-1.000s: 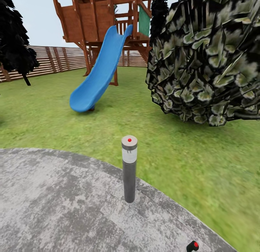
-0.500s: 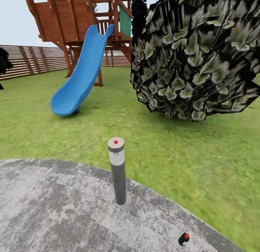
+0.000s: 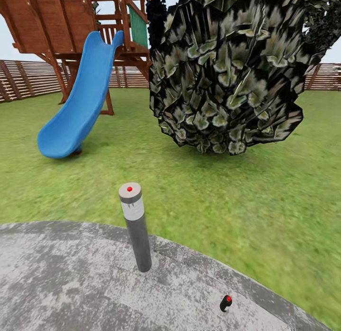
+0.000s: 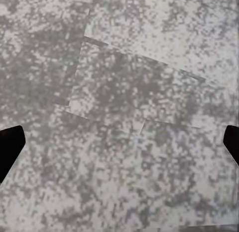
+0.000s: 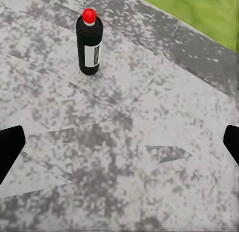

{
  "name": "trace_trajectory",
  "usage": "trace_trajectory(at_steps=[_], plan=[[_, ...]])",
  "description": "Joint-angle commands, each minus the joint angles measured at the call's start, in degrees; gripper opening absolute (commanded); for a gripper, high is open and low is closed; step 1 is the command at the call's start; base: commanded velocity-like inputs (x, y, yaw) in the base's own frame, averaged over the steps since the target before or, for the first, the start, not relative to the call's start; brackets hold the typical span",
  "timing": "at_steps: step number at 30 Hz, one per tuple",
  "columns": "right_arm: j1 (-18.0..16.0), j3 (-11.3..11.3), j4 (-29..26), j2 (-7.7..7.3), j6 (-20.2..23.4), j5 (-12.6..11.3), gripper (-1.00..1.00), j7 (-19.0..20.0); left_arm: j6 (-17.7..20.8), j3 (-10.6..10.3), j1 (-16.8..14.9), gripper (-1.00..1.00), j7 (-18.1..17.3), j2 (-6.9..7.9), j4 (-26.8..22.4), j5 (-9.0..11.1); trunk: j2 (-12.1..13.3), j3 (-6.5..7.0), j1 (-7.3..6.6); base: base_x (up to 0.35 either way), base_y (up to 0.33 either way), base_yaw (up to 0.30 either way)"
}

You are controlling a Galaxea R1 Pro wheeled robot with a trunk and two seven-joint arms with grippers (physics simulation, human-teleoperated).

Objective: Pick up the pesticide atomizer in the garden and spray insectifuge to fully cover both potted plants in the garden.

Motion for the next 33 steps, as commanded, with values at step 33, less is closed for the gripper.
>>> trace_trajectory(at_steps=[33], plan=[[-0.04,0.3,0.05,-0.03,-0.16,-0.17,1.0,-0.31,-0.19,0.22,-0.01,1.0,-0.03,-0.01,0.03,-0.05,-0.02,-0.04,-0.01,0.0,0.083,-0.273]])
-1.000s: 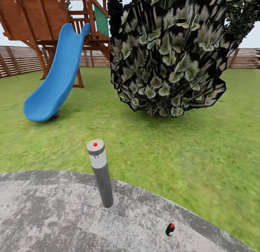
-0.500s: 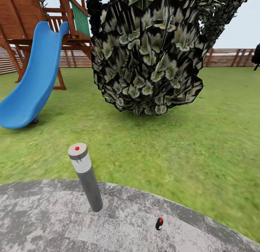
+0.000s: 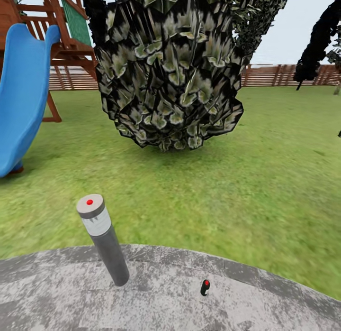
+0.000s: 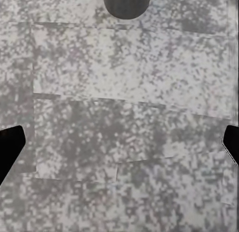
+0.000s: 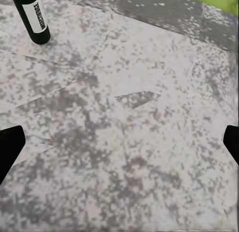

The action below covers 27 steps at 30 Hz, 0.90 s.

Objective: Pick up the pesticide atomizer in the garden and spray insectifuge to fully cover both potted plants in the garden.

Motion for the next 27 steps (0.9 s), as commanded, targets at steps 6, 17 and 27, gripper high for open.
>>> trace_trajectory(at_steps=[6,17,27], plan=[[-0.04,0.3,0.05,-0.03,-0.16,-0.17,1.0,-0.32,-0.19,0.21,0.01,1.0,-0.03,-0.01,0.03,-0.05,-0.02,-0.04,-0.01,0.0,0.005,-0.273],[-0.04,0.28,-0.08,-0.03,-0.21,-0.17,1.0,-0.49,-0.18,0.21,0.0,1.0,-0.03,-0.01,0.03,-0.05,-0.02,-0.04,-0.01,0.0,0.0,-0.278],[-0.04,0.21,-0.35,-0.03,-0.24,-0.19,1.0,-0.48,-0.18,0.21,-0.01,1.0,-0.03,-0.01,0.03,-0.05,-0.02,-0.04,-0.01,0.0,0.0,-0.295]])
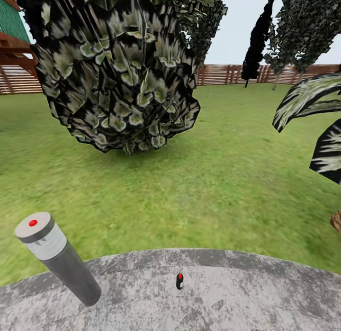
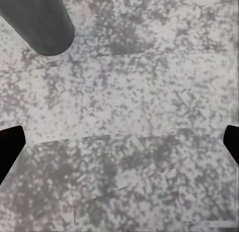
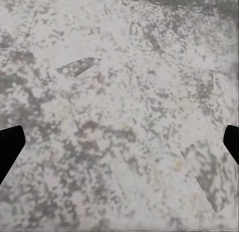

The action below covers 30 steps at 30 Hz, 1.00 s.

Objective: Pick up the pesticide atomizer in the garden and spray insectifuge to fully cover both potted plants in the garden.

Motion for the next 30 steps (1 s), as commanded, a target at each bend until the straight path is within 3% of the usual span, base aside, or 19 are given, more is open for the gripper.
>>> trace_trajectory(at_steps=[1,30], plan=[[-0.05,0.29,0.04,-0.03,-0.16,-0.16,1.0,-0.31,-0.18,0.21,-0.02,1.0,-0.03,-0.01,0.03,-0.05,-0.02,-0.04,-0.01,0.0,0.0,-0.299],[-0.05,0.17,0.02,-0.03,-0.23,-0.23,1.0,-0.31,-0.21,0.22,-0.01,1.0,-0.03,-0.01,0.03,-0.05,-0.02,0.88,-0.01,0.0,0.0,-0.294]])
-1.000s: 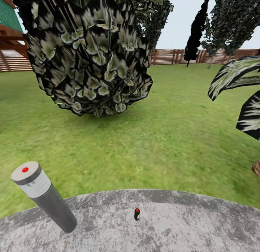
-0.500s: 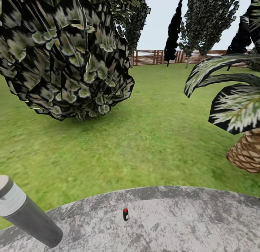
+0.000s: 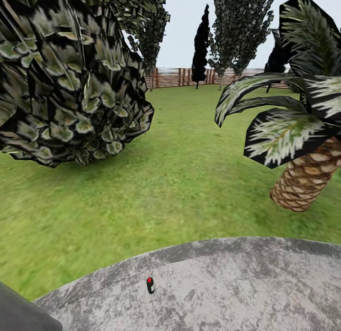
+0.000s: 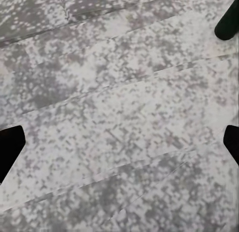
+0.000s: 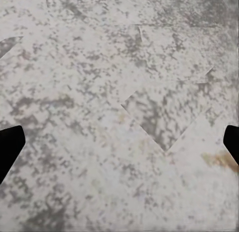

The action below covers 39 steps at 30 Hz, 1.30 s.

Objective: Pick up the pesticide atomizer in the garden and spray insectifuge to fully cover both potted plants in the garden.

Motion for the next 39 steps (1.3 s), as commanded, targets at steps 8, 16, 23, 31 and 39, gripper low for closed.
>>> trace_trajectory(at_steps=[8,16,23,31,39], plan=[[-0.7,0.13,-0.54,0.55,-0.76,-0.08,1.0,-0.06,-0.82,0.9,0.62,1.0,-0.06,0.28,-0.38,0.61,-0.02,0.01,-0.01,0.0,0.0,-0.042],[-3.31,-0.07,-1.71,1.26,-3.22,-0.02,1.0,-0.08,-1.75,0.85,0.26,1.0,0.25,0.46,-1.62,0.86,-0.02,0.01,-0.01,0.0,0.0,0.0],[-5.6,-0.19,-3.99,1.37,-3.63,-0.65,1.0,-0.1,-1.57,0.58,-0.27,1.0,0.0,0.71,-3.86,0.12,-0.02,0.01,-0.01,0.0,0.0,0.0],[-8.19,0.0,-6.58,1.13,-3.38,-2.09,1.0,0.24,-0.69,0.31,-2.71,1.0,-1.49,0.59,-6.44,-1.6,-0.02,0.01,-0.01,0.0,0.0,0.0],[-8.21,0.08,-9.16,-0.2,-2.44,-1.77,1.0,0.32,1.6,0.31,-5.33,1.0,-4.06,-0.09,-9.04,-4.19,-0.02,0.01,-0.01,0.0,0.0,0.0]])
